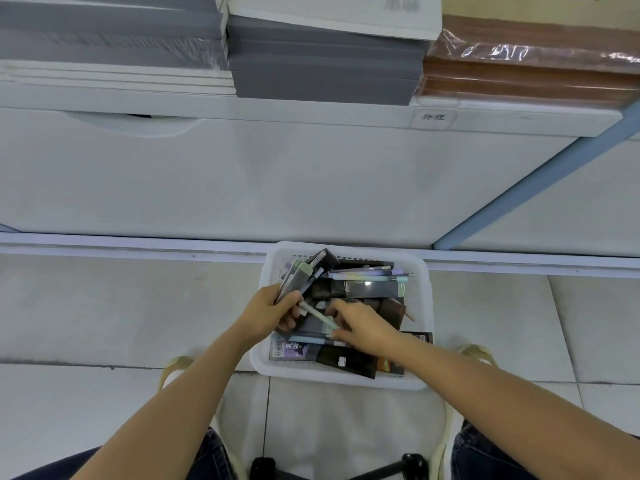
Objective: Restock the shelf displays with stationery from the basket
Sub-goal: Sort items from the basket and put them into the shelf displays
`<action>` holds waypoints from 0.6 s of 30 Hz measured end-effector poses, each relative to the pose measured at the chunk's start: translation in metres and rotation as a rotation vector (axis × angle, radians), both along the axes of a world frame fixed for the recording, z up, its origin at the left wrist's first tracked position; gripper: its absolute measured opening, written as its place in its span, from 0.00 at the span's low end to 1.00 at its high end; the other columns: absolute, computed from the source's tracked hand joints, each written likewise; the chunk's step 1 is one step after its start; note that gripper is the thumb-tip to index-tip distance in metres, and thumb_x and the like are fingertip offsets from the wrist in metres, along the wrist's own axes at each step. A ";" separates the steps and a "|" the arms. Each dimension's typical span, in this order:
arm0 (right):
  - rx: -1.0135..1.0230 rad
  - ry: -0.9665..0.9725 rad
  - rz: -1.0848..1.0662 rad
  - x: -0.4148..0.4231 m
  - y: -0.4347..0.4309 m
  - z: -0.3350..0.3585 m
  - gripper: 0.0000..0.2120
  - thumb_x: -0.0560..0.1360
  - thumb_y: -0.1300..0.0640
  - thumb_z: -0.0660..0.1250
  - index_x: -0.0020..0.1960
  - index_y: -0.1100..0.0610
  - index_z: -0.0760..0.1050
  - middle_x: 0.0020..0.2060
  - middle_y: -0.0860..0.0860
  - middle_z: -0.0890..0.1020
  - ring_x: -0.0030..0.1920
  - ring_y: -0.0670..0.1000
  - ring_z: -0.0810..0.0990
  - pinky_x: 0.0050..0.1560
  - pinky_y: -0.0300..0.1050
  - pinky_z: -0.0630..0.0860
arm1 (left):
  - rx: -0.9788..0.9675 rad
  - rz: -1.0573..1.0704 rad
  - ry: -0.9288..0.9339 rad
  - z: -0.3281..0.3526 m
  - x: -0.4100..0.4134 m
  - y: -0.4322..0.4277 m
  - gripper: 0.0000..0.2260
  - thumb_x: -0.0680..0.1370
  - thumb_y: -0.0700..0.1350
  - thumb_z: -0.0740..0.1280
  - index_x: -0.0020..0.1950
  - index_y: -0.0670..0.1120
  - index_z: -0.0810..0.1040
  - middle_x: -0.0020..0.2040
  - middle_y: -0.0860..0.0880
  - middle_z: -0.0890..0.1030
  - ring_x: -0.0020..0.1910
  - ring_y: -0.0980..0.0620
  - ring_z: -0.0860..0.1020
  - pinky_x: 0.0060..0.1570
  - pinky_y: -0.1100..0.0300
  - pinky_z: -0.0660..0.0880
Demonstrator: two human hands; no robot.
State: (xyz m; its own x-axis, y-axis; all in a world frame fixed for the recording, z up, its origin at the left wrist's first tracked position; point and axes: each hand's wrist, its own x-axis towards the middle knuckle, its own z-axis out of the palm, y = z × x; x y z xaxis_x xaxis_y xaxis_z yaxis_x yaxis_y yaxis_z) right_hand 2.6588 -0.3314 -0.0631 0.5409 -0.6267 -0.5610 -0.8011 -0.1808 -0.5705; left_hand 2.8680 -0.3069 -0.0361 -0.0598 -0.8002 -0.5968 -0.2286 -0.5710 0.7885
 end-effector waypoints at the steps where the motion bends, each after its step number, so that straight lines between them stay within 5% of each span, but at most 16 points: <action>1: 0.038 -0.032 -0.040 -0.004 -0.005 0.001 0.14 0.77 0.55 0.68 0.60 0.56 0.73 0.45 0.51 0.80 0.44 0.51 0.78 0.46 0.47 0.75 | -0.003 0.000 -0.019 -0.001 0.000 0.000 0.11 0.81 0.46 0.63 0.43 0.40 0.76 0.33 0.49 0.80 0.31 0.51 0.78 0.35 0.58 0.77; 5: -0.001 -0.103 -0.017 -0.013 -0.020 0.009 0.11 0.80 0.54 0.63 0.59 0.55 0.78 0.40 0.47 0.80 0.34 0.42 0.74 0.37 0.35 0.68 | -0.051 0.035 -0.073 -0.002 -0.001 0.001 0.12 0.81 0.46 0.63 0.39 0.43 0.71 0.30 0.50 0.74 0.30 0.52 0.72 0.32 0.61 0.71; 10: 0.064 -0.249 -0.004 -0.005 -0.038 0.034 0.08 0.77 0.51 0.67 0.54 0.50 0.82 0.36 0.45 0.81 0.33 0.42 0.76 0.36 0.36 0.70 | -0.203 -0.066 -0.235 0.006 -0.002 -0.005 0.10 0.76 0.50 0.71 0.46 0.45 0.76 0.33 0.53 0.74 0.32 0.57 0.72 0.35 0.64 0.69; 14: 0.147 -0.382 -0.131 0.007 -0.049 0.055 0.08 0.72 0.51 0.73 0.49 0.53 0.83 0.34 0.39 0.83 0.42 0.47 0.84 0.46 0.30 0.74 | -0.187 -0.204 -0.138 0.014 -0.004 -0.005 0.10 0.74 0.51 0.74 0.41 0.46 0.77 0.29 0.56 0.73 0.28 0.60 0.69 0.33 0.65 0.67; 18: 0.185 -0.441 -0.171 0.004 -0.047 0.062 0.09 0.72 0.52 0.74 0.48 0.56 0.81 0.34 0.47 0.85 0.36 0.42 0.82 0.41 0.28 0.71 | -0.136 -0.225 -0.030 0.020 -0.002 -0.007 0.09 0.74 0.46 0.74 0.42 0.41 0.79 0.29 0.55 0.74 0.28 0.60 0.71 0.32 0.69 0.68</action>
State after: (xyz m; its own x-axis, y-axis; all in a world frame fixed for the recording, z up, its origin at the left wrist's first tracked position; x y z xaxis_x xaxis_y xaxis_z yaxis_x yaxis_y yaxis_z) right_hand 2.6631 -0.3788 -0.0010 0.6496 -0.6388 -0.4123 -0.4857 0.0684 -0.8714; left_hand 2.8663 -0.3141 -0.0163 -0.2293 -0.8418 -0.4887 -0.3625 -0.3921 0.8455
